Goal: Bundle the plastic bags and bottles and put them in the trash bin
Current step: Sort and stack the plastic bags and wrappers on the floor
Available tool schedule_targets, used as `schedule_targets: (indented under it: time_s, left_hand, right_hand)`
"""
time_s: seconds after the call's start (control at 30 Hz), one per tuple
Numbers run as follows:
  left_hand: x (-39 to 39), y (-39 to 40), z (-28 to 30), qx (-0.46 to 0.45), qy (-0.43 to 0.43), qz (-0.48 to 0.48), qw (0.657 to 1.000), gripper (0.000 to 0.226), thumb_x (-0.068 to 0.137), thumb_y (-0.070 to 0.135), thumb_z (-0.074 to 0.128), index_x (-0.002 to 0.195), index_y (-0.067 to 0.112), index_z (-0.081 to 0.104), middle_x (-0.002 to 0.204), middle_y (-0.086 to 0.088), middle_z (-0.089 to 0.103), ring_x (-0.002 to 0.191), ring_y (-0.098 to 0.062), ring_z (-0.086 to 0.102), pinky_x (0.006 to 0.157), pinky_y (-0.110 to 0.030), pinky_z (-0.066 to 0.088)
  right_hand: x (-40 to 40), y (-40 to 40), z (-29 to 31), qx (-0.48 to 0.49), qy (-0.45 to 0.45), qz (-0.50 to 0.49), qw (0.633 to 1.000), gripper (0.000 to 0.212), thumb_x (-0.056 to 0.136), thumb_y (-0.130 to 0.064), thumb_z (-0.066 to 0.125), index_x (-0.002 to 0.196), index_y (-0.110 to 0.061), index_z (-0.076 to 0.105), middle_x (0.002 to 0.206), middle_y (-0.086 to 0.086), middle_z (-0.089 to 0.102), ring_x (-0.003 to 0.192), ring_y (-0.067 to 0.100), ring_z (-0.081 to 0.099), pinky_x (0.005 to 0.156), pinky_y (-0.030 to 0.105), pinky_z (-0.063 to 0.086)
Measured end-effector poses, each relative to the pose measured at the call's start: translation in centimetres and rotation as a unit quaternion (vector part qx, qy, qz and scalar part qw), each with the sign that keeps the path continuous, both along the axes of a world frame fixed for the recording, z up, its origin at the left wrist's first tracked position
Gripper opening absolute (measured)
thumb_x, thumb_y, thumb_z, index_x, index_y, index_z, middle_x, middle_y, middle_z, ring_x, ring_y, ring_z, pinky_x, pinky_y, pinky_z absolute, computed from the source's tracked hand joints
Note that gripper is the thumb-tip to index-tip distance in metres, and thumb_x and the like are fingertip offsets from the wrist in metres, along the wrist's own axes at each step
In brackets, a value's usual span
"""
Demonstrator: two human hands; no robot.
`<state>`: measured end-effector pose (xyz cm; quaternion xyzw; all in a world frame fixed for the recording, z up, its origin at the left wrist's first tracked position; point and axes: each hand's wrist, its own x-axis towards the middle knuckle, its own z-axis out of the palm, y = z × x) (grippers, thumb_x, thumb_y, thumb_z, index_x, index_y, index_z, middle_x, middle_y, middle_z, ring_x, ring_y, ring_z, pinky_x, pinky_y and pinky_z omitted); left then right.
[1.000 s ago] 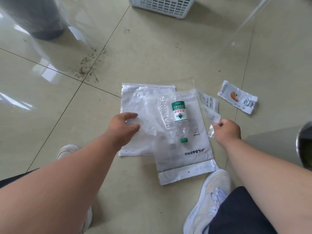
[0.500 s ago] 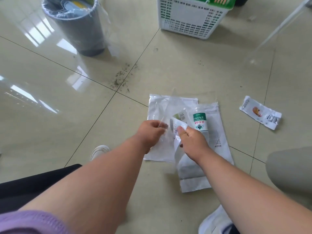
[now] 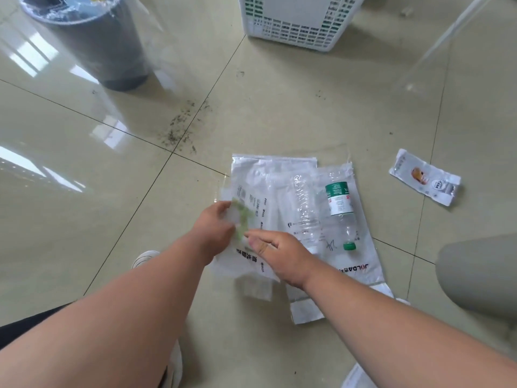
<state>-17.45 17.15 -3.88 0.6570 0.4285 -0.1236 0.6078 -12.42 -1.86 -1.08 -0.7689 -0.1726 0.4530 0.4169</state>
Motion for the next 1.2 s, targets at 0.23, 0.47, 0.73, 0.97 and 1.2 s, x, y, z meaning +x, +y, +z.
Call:
schedule_targets:
  time_s: [0.23, 0.47, 0.73, 0.97, 1.2]
  left_hand:
    - [-0.2, 1.3, -3.1, 0.047, 0.064, -0.033, 0.996, 0.105, 0.091, -0.004, 0.043, 0.161, 0.073, 0.026, 0.18, -0.003, 0.035, 0.068, -0.024, 0.06, 0.062, -0.036, 0.052]
    - [0.2, -0.2, -5.8, 0.082, 0.141, -0.06, 0.985, 0.079, 0.098, 0.001, 0.044, 0.156, 0.052, 0.059, 0.133, -0.015, 0.073, 0.044, -0.017, 0.04, 0.047, -0.025, 0.04]
    - [2.6, -0.7, -8.7, 0.071, 0.144, -0.004, 0.987, 0.072, 0.09, 0.008, 0.059, 0.123, 0.072, 0.068, 0.13, -0.012, 0.066, 0.067, -0.026, 0.056, 0.067, -0.035, 0.051]
    - [4.1, -1.7, -8.9, 0.041, 0.144, 0.024, 0.988, 0.068, 0.084, 0.01, 0.066, 0.108, 0.074, 0.071, 0.122, -0.002, 0.076, 0.09, -0.029, 0.065, 0.094, -0.063, 0.062]
    - [5.1, -2.2, -8.4, 0.027, 0.109, 0.016, 0.994, 0.077, 0.074, 0.013, 0.066, 0.14, 0.054, 0.07, 0.131, 0.0, 0.074, 0.109, -0.04, 0.078, 0.099, -0.058, 0.065]
  right_hand:
    - [17.3, -11.5, -3.4, -0.227, -0.258, -0.25, 0.905, 0.021, 0.1, -0.028, 0.055, 0.106, -0.019, 0.073, 0.107, 0.007, 0.077, 0.103, 0.03, 0.069, 0.086, 0.031, 0.048]
    - [27.7, -22.5, -9.6, -0.447, -0.19, -0.154, 0.861, 0.061, 0.097, -0.031, 0.058, 0.154, -0.015, 0.044, 0.153, 0.024, 0.049, 0.137, 0.044, 0.051, 0.11, 0.047, 0.044]
    - [30.8, -21.8, -12.2, -0.463, -0.183, -0.103, 0.861, 0.084, 0.094, -0.039, 0.057, 0.167, -0.027, 0.016, 0.164, 0.019, 0.033, 0.15, 0.044, 0.034, 0.12, 0.047, 0.034]
    - [31.5, -21.4, -13.8, -0.446, -0.273, -0.141, 0.841, 0.036, 0.094, -0.024, 0.06, 0.127, -0.011, 0.054, 0.134, 0.023, 0.056, 0.126, 0.047, 0.054, 0.095, 0.047, 0.051]
    - [30.0, -21.7, -15.4, -0.391, -0.278, -0.189, 0.857, 0.041, 0.098, -0.017, 0.056, 0.138, -0.012, 0.065, 0.16, 0.015, 0.041, 0.141, 0.035, 0.048, 0.113, 0.027, 0.036]
